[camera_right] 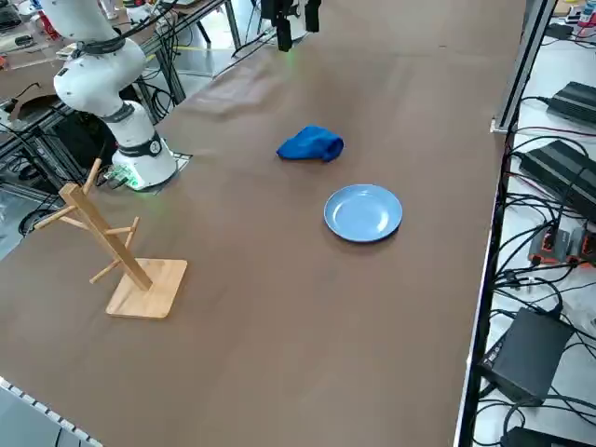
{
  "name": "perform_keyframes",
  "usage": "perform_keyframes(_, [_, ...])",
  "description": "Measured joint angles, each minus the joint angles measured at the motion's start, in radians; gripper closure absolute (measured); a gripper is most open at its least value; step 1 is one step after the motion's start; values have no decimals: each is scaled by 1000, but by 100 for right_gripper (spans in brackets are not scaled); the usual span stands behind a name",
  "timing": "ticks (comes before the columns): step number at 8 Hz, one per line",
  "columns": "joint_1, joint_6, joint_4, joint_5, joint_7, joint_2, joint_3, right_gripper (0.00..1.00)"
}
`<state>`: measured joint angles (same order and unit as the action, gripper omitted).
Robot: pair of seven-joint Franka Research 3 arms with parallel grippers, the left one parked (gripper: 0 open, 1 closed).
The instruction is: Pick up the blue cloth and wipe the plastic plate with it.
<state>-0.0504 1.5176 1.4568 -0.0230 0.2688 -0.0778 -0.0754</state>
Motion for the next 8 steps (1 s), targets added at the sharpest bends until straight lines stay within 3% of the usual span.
perform_keyframes(8, [3, -1, 0, 6, -4, 0, 6, 0])
